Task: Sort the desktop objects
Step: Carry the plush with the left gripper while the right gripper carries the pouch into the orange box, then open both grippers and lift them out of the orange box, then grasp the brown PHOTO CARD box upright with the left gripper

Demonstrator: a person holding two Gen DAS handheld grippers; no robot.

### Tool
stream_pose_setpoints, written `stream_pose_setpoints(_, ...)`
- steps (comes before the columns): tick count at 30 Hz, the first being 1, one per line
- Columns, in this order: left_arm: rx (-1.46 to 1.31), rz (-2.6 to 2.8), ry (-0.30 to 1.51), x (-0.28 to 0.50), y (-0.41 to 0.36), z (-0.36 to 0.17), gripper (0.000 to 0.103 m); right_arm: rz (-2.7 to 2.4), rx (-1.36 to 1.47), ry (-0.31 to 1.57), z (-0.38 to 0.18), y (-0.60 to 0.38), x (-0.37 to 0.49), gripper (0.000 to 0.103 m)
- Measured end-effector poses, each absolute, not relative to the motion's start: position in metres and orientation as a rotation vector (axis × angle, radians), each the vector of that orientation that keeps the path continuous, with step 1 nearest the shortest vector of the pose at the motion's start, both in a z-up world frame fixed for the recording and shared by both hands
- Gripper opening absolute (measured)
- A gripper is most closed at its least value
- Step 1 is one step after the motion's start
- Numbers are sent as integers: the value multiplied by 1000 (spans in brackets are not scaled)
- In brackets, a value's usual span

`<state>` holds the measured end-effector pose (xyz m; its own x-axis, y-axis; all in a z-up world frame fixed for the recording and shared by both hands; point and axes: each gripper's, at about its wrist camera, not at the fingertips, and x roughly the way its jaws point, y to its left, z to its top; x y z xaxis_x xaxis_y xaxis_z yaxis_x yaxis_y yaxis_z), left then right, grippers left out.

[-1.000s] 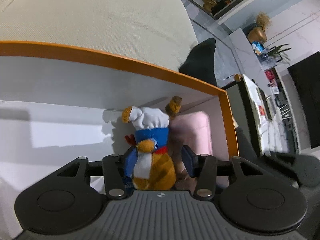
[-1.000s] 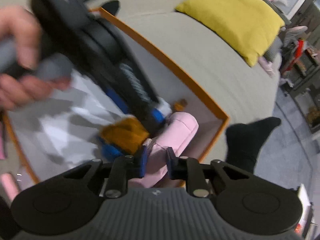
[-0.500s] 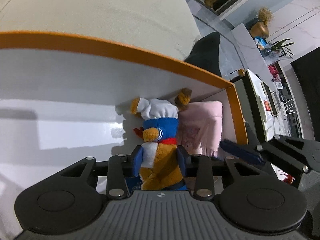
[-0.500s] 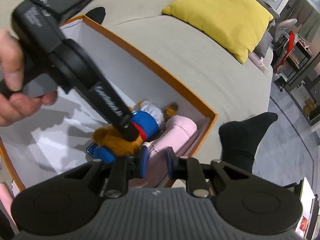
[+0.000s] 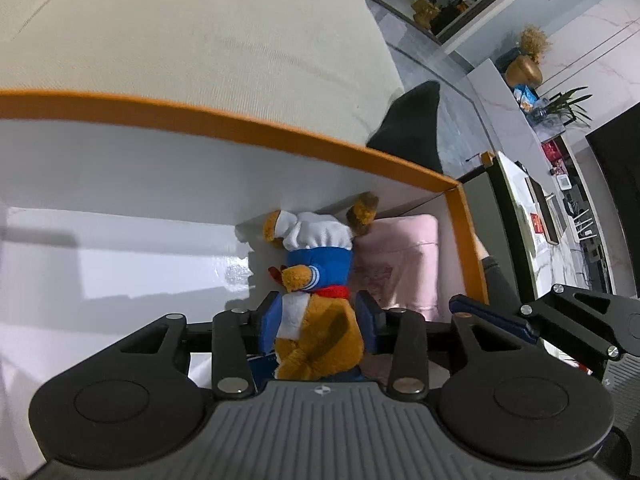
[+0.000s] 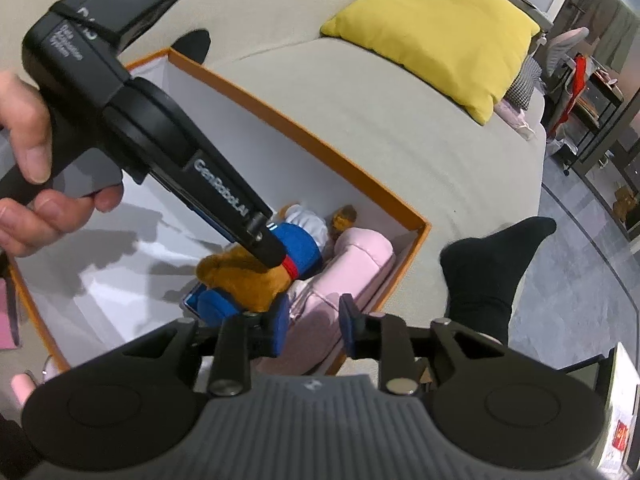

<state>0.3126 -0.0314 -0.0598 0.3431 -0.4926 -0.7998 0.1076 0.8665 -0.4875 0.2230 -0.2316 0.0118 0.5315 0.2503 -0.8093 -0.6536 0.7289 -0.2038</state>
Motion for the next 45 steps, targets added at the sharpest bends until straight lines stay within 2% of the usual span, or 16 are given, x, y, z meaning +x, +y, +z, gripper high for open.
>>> stream_pose_setpoints(3, -353, -403, 1106, 296, -29, -38, 46, 572, -495, 830, 21, -236, 213, 32)
stream_pose_setpoints(5, -336, -407, 1070, 283, -27, -22, 46, 578, -470, 811, 26, -237, 203, 48)
stream_pose_setpoints(6, -322, -410, 1045, 275, -27, -13, 46, 572, -465, 806, 28, -237, 199, 50)
stream_pose_setpoints(13, -218, -396, 893, 212, -20, 37, 47, 546, -394, 737, 32, -235, 168, 51)
stream_pose_setpoints(16, -169, -369, 831, 183, -8, 54, 48, 551, -342, 669, 35, -236, 149, 59)
stream_pose_setpoints(21, -80, -265, 781, 136, 22, 70, 48, 629, -225, 575, 38, -235, 120, 61)
stream_pose_setpoints(23, -48, -239, 809, 123, 33, 69, 48, 679, -156, 576, 36, -233, 111, 69)
stream_pose_setpoints(29, 92, -60, 937, 94, 51, 31, 48, 802, -74, 685, 14, -213, 91, 69)
stream_pose_setpoints(33, 22, 26, 995, 86, 71, 4, 48, 864, -68, 806, -9, -183, 83, 67)
stream_pose_setpoints(37, -44, 51, 993, 85, 78, -14, 53, 857, -136, 859, -26, -155, 85, 58)
stream_pose_setpoints(45, -50, 82, 1056, 97, 86, -55, 53, 898, -161, 959, -50, -134, 87, 58)
